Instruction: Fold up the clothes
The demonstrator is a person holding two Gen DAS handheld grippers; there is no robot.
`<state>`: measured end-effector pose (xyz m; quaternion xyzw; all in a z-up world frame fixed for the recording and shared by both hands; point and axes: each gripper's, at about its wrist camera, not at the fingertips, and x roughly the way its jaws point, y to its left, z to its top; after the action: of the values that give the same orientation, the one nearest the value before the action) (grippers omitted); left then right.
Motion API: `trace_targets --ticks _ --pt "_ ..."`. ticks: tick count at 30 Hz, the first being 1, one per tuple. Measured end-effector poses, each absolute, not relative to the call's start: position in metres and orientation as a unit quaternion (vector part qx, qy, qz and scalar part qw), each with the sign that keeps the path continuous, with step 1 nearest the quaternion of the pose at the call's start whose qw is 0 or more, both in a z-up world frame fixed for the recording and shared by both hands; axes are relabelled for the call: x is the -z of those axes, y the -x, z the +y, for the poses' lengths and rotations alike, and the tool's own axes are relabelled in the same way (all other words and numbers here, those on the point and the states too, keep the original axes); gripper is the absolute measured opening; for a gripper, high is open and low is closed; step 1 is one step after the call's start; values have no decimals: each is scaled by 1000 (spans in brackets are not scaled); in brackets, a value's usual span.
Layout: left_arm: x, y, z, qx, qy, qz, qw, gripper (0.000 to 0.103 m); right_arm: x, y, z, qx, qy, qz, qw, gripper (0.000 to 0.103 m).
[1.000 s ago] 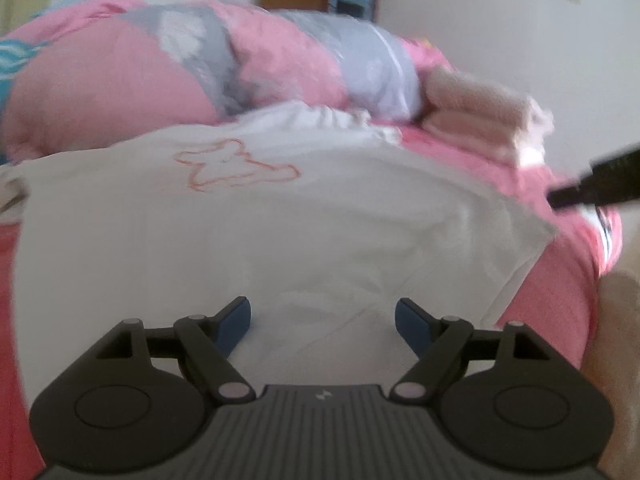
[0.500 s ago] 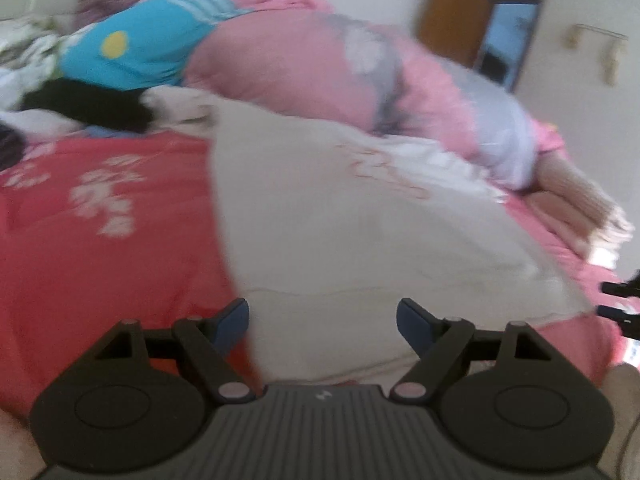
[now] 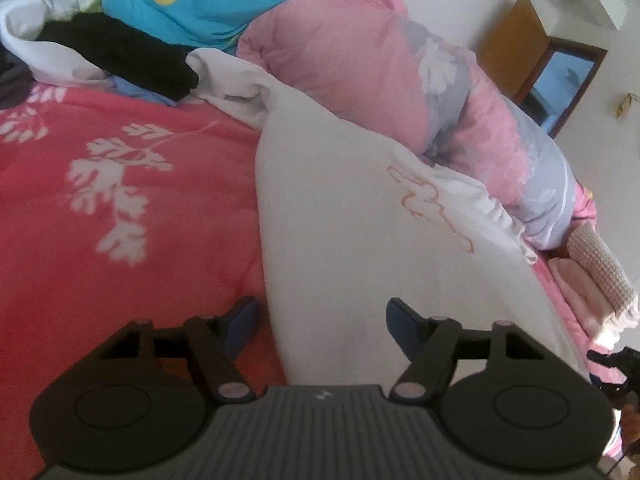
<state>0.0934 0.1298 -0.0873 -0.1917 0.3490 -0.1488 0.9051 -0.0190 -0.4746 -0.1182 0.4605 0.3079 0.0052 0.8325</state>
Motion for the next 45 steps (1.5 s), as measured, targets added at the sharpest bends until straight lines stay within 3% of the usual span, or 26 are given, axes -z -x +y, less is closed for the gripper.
trace_targets --ticks 5,8,11,12,13,14,23,27,29,30,33,36,41,43,45 --pt "90 -122 120 152 181 351 906 58 119 -7 -477 -43 -448 321 833 42" --pt "93 -134 115 146 176 351 908 44 119 -28 -476 -59 -433 329 837 42" --pt "94 -137 113 128 161 352 913 15 123 -43 -476 -67 -433 328 837 28" --pt "94 -137 114 124 160 350 914 6 125 -46 -475 -61 -430 330 838 16" --pt "92 -136 115 122 162 349 915 5 126 -46 -473 -56 -424 329 842 5" --pt "91 -134 117 119 163 347 916 5 126 -46 -471 -52 -418 328 846 3" --pt "88 -136 122 114 148 358 915 5 128 -27 -480 -15 -415 302 858 2" --pt "84 -142 134 133 170 368 904 18 119 -31 -485 -24 -406 315 858 8" --pt "84 -152 138 141 180 375 898 31 114 -32 -491 -22 -400 311 862 17" --pt "84 -157 140 145 185 378 895 38 112 -36 -494 -19 -397 308 864 28" --pt "86 -180 138 142 193 384 892 40 110 -56 -499 -20 -387 314 867 31" --pt "88 -204 136 138 197 387 890 37 118 -86 -498 -40 -386 327 862 32" --pt "95 -239 135 123 192 394 890 9 127 -131 -497 -63 -392 335 854 27" --pt "94 -247 135 116 192 390 893 6 127 -139 -498 -60 -388 329 859 5" --pt "91 -248 132 110 185 377 901 4 127 -146 -499 -55 -383 323 864 3"
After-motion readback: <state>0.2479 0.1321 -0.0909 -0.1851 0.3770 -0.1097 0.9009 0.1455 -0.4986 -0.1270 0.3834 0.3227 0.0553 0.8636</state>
